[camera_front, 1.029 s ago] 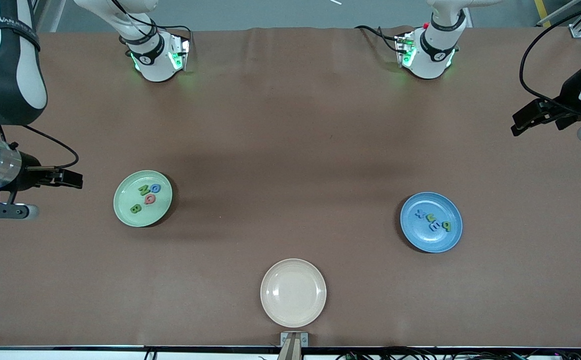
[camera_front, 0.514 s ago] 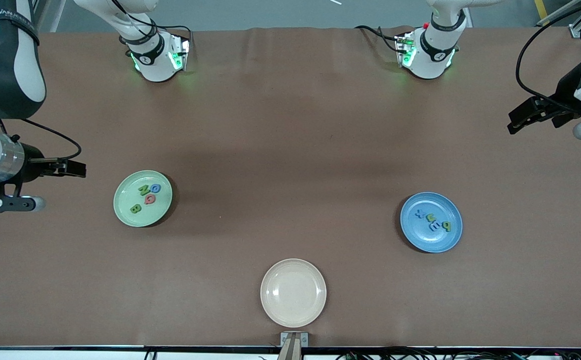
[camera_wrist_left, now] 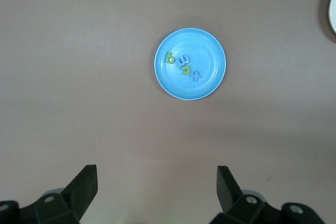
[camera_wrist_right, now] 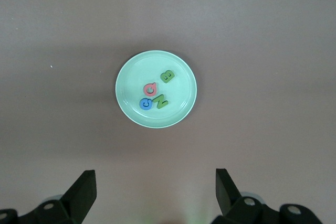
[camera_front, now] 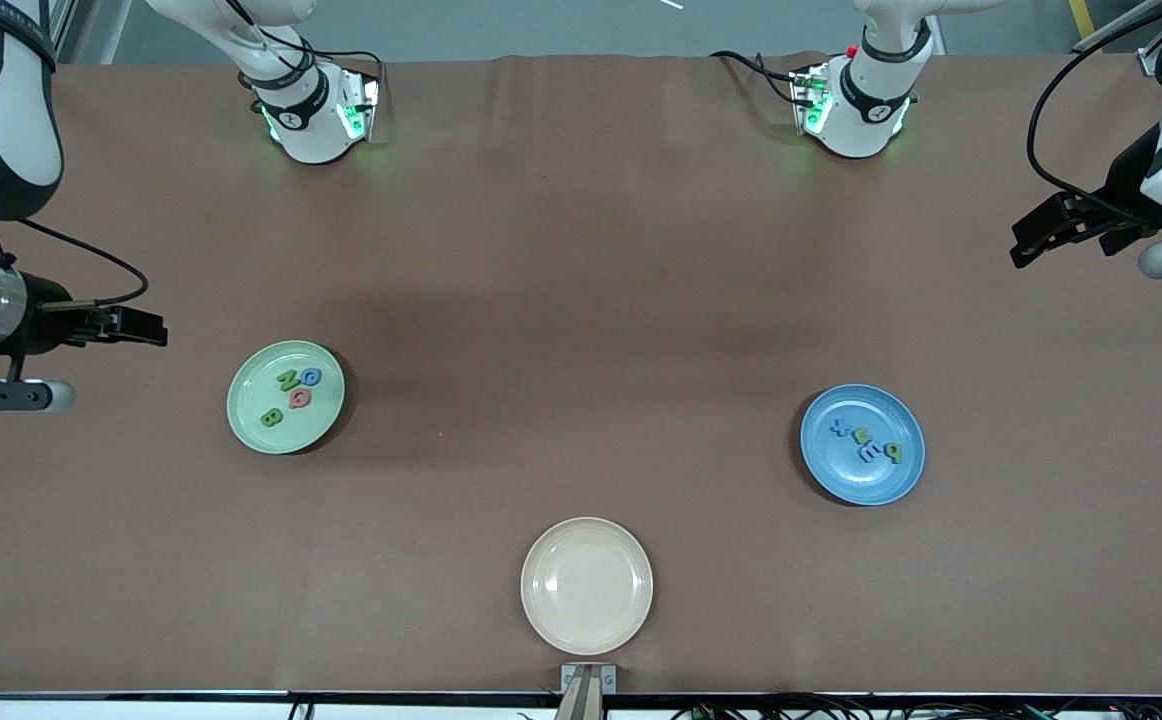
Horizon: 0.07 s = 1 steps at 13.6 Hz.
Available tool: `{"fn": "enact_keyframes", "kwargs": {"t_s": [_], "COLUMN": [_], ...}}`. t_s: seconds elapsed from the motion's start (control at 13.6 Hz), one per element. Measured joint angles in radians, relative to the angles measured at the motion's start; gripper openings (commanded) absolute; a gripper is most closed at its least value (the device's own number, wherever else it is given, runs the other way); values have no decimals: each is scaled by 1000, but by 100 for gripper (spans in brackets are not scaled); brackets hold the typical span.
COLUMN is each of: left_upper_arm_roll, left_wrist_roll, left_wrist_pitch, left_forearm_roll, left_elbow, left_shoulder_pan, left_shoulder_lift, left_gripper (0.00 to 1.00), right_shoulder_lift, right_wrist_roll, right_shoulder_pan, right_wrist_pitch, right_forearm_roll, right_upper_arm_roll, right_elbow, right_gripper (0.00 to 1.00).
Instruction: Sort upper and lower case letters into plates
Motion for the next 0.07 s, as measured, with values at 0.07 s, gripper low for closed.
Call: {"fn": "enact_keyframes", "kwargs": {"t_s": [0.07], "left_upper_arm_roll": [0], "left_wrist_roll": [0], "left_wrist_pitch": [0], "left_forearm_roll": [0], "left_elbow": [0], "left_shoulder_pan": [0], "left_shoulder_lift": [0], "left_gripper": [100], "right_shoulder_lift": [-31], "right_wrist_roll": [0], "right_shoulder_pan": [15], "right_wrist_pitch": [11], "right_forearm_roll": [1], "right_upper_arm_roll": [-14], "right_elbow": [-29], "right_gripper": [100]}}
